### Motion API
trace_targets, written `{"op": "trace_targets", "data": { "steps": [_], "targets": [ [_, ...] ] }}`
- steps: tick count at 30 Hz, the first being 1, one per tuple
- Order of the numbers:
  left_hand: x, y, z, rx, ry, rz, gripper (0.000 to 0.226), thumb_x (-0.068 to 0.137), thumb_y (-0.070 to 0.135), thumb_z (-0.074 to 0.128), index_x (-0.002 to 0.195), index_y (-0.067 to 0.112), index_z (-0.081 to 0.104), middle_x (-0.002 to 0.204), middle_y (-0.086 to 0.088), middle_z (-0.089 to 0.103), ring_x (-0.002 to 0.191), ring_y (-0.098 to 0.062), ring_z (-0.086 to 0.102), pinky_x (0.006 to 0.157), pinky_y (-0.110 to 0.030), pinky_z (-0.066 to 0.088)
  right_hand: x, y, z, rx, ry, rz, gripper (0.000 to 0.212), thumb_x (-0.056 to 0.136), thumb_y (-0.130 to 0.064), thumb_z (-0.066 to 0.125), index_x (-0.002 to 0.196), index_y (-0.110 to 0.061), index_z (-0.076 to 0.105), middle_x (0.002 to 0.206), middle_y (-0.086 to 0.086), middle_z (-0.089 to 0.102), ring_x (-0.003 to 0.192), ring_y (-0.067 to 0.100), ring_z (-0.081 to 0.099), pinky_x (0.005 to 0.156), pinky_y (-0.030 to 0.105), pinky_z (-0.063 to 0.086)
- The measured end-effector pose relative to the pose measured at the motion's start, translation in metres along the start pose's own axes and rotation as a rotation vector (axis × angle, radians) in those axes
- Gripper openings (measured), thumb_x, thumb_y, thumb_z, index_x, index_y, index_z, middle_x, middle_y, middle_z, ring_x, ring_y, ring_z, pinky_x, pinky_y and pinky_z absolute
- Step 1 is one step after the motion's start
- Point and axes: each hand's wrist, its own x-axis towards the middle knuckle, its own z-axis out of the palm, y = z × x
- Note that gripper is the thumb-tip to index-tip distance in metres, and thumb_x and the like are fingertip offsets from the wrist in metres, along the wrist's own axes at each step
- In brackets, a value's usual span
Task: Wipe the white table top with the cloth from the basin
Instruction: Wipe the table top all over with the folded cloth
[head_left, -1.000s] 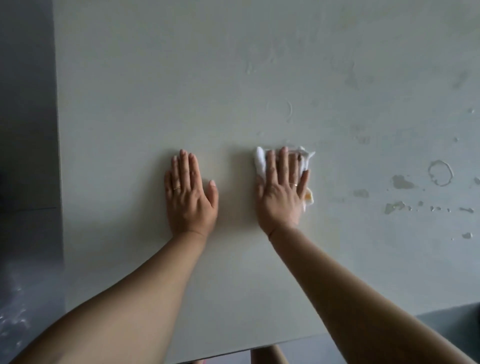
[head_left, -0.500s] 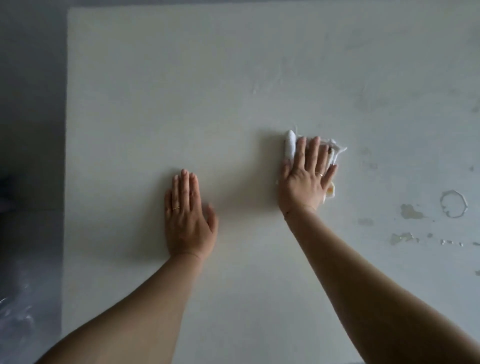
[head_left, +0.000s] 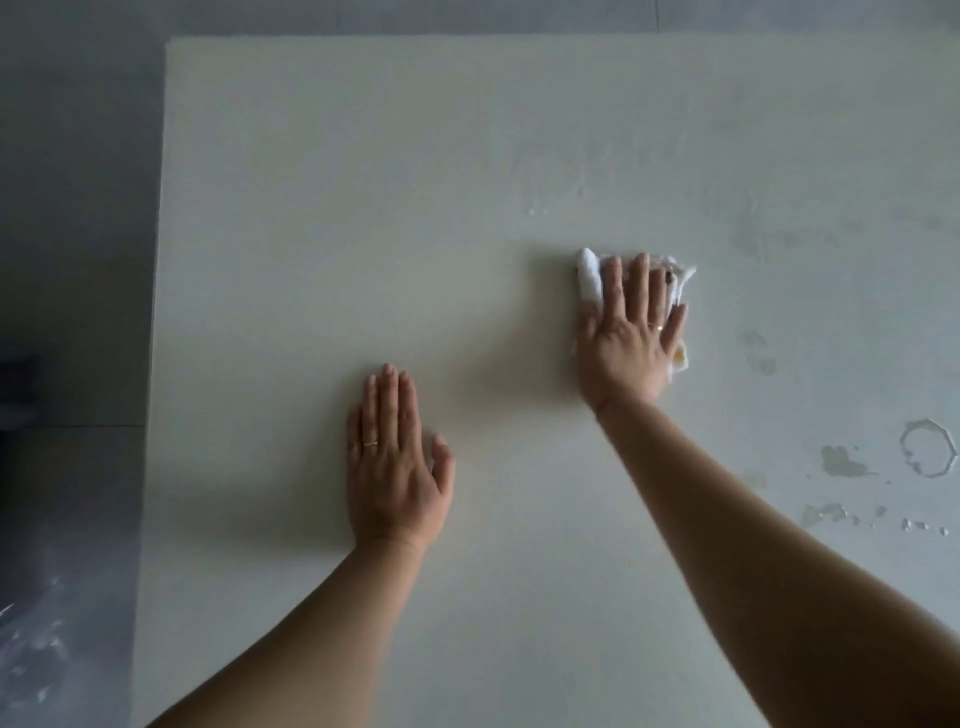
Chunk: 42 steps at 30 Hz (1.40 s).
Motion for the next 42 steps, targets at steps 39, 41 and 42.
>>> {"op": "trace_targets", "data": {
  "steps": [39,41,42],
  "targets": [
    [0.157,0.042,-0.002,-0.082,0.069,-0.01,0.058,0.095,0.029,0.024,0.144,0.0,0.033,0.154,-0.016,0.028,0.143,-0.032,0.024,0.117,-0.045,0.02,0.056,-0.095,0.019,-0.01,-0.071,-0.44,0.059,0.093,-0.039,0.035,0.149,-0.032,0.016,0.159,-0.001,0.008,0.146,0.02,-0.001,0.114,0.042,-0.011],
    [0.157,0.04,0.0,-0.08,0.09,0.0,0.057,0.093,0.026,0.028,0.142,0.0,0.036,0.152,-0.017,0.031,0.142,-0.033,0.027,0.116,-0.045,0.022,0.069,-0.083,0.013,-0.058,-0.092,-0.631,0.058,0.094,-0.039,0.037,0.148,-0.031,0.019,0.159,-0.001,0.012,0.146,0.02,0.004,0.116,0.042,-0.006],
    [0.157,0.04,0.001,-0.079,0.089,0.005,0.058,0.091,0.025,0.029,0.143,0.0,0.036,0.152,-0.017,0.031,0.142,-0.032,0.027,0.116,-0.045,0.021,0.078,-0.073,0.009,-0.077,-0.084,-0.671,0.057,0.095,-0.039,0.038,0.148,-0.031,0.021,0.158,-0.001,0.014,0.146,0.02,0.007,0.116,0.041,-0.004]
  ]
}}
